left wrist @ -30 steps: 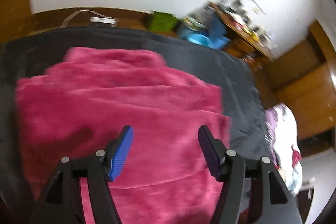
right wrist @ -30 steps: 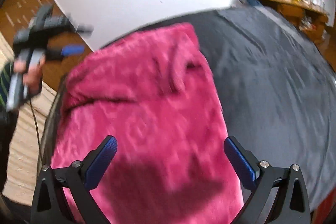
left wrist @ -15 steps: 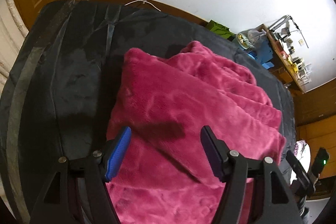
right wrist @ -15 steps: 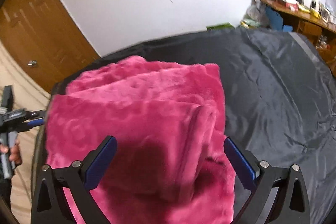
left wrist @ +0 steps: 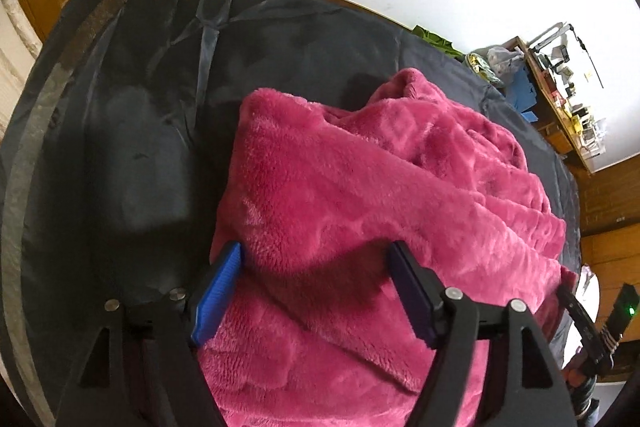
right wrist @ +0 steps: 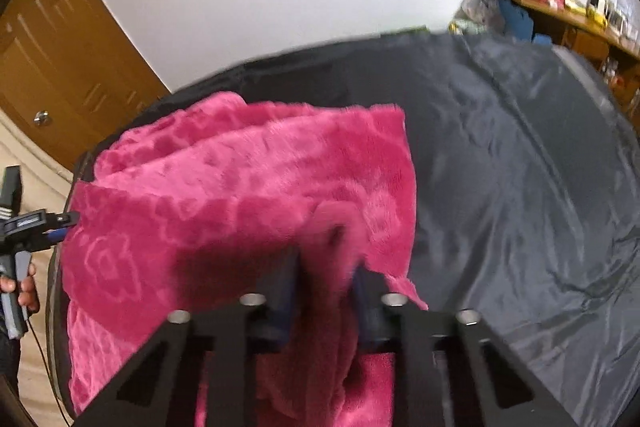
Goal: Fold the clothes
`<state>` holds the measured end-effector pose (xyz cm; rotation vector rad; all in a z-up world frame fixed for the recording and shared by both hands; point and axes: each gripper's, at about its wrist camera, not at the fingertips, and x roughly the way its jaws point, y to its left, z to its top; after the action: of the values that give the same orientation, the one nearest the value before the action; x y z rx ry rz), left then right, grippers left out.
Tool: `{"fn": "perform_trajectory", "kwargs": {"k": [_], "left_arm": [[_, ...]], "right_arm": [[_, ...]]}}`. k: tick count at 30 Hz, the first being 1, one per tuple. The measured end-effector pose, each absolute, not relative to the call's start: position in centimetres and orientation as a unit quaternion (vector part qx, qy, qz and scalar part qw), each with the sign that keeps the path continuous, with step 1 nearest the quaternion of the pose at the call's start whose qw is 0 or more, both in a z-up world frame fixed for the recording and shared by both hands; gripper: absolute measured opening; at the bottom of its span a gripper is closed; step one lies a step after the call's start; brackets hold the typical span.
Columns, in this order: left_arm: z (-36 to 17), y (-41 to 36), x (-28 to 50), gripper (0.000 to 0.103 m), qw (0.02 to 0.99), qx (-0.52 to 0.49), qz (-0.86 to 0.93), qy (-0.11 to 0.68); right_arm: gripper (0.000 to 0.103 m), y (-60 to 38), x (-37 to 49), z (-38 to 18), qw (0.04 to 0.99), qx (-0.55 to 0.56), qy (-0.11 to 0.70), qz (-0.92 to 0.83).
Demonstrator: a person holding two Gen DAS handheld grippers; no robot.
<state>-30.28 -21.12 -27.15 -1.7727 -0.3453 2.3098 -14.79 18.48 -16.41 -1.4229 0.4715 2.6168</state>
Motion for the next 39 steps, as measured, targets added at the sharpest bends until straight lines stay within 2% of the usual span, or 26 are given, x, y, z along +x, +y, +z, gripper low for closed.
{"fn": "perform_trajectory", "kwargs": {"k": [8, 14, 18, 22, 24, 26, 27, 28, 29, 34, 39], "left_arm": [[-28.4, -22.2, -31.2, 0.078, 0.07, -0.594, 0.788, -0.142], [-29.1, -21.8, -31.3, 0.078, 0.053, -0.583, 0.801, -0.126], [-29.9, -21.3, -31.1, 0.082, 0.037, -0.579, 0.808, -0.101], [-29.1, -21.2, -31.1, 0.083, 0.038, -0.575, 0.811, -0.102], [-28.3, -21.3, -31.1, 0.083, 0.041, -0.571, 0.814, -0.101], [-27.0, -21.3, -30.7, 0.083, 0.046, -0.558, 0.822, -0.102], [-26.1, -21.3, -30.4, 0.083, 0.05, -0.549, 0.828, -0.102], [-25.3, -21.4, -30.1, 0.083, 0.054, -0.54, 0.834, -0.103], [-24.4, -21.3, -29.7, 0.083, 0.059, -0.531, 0.839, -0.103], [-21.2, -18.7, -26.7, 0.083, 0.12, -0.502, 0.853, -0.076], [-22.2, -12.4, -23.6, 0.083, 0.219, -0.507, 0.833, -0.006]], "right_arm": [[0.012, 17.0, -15.9, -9.7, 0.096, -0.381, 0.083, 0.916], [0.012, 18.1, -19.2, -14.9, 0.121, -0.451, 0.054, 0.883], [0.013, 18.7, -20.0, -18.7, 0.121, -0.49, 0.053, 0.862], [0.016, 18.8, -20.4, -19.1, 0.118, -0.497, 0.054, 0.858], [0.021, 19.1, -20.7, -18.8, 0.119, -0.507, 0.06, 0.852], [0.03, 19.3, -20.4, -18.1, 0.126, -0.503, 0.069, 0.852], [0.044, 19.5, -20.0, -17.4, 0.133, -0.495, 0.075, 0.856], [0.064, 19.6, -19.5, -16.7, 0.141, -0.484, 0.081, 0.86], [0.071, 19.6, -19.0, -16.0, 0.149, -0.471, 0.086, 0.865], [0.073, 17.8, -17.3, -13.0, 0.12, -0.431, 0.098, 0.889], [0.073, 12.7, -17.9, -13.5, 0.026, -0.454, 0.058, 0.889]]}}
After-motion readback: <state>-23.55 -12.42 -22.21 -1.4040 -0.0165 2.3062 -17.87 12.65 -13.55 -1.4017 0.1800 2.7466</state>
